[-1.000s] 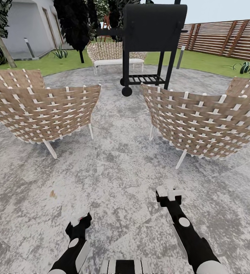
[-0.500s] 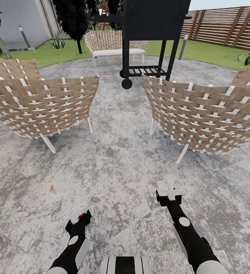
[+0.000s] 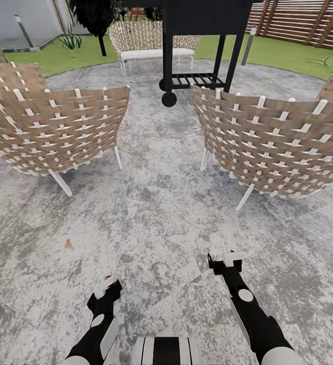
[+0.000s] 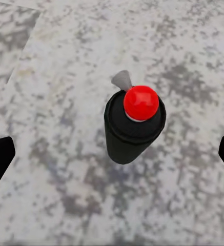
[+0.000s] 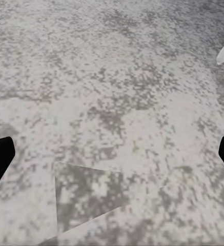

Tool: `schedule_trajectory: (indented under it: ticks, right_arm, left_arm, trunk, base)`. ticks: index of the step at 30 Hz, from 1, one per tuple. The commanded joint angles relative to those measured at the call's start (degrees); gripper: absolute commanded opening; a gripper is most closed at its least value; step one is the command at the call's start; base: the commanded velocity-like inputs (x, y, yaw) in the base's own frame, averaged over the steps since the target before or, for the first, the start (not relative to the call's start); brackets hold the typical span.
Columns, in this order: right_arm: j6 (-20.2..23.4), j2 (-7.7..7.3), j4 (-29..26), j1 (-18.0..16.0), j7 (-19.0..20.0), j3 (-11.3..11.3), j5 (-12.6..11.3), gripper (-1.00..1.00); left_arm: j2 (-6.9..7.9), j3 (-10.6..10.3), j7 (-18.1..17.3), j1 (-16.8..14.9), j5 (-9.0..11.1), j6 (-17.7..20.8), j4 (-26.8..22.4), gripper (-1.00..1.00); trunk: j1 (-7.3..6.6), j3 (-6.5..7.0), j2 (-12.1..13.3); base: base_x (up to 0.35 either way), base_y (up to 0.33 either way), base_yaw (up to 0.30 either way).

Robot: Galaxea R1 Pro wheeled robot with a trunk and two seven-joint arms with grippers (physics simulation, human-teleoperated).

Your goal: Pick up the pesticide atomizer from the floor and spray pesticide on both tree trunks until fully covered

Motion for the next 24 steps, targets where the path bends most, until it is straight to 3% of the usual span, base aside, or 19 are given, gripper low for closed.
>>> schedule_trajectory:
  ticks: [1, 19, 24]
  right_arm:
    - [-0.16, 0.06, 0.03, -0.02, -0.13, -0.17, 0.60, 1.00]
    - [-0.17, 0.11, 0.16, -0.02, -0.13, -0.05, 0.60, 1.00]
    - [-0.06, 1.39, 0.16, -0.02, -0.21, -0.07, 0.65, 1.00]
  left_arm:
    - [-0.02, 0.08, -0.16, -0.02, 0.58, -0.28, 0.02, 1.00]
    - [-0.02, 0.19, -0.31, -0.02, 0.58, -0.28, 0.18, 1.00]
    - [-0.02, 0.21, -0.31, 0.02, 0.58, -0.28, 0.20, 1.00]
  trunk:
    - [-0.01, -0.11, -0.01]
    - [-0.01, -0.27, -0.01]
    - [-0.01, -0.27, -0.01]
  base:
    - [0.000, 0.000, 0.000]
    - [0.000, 0.000, 0.000]
    - [0.000, 0.000, 0.000]
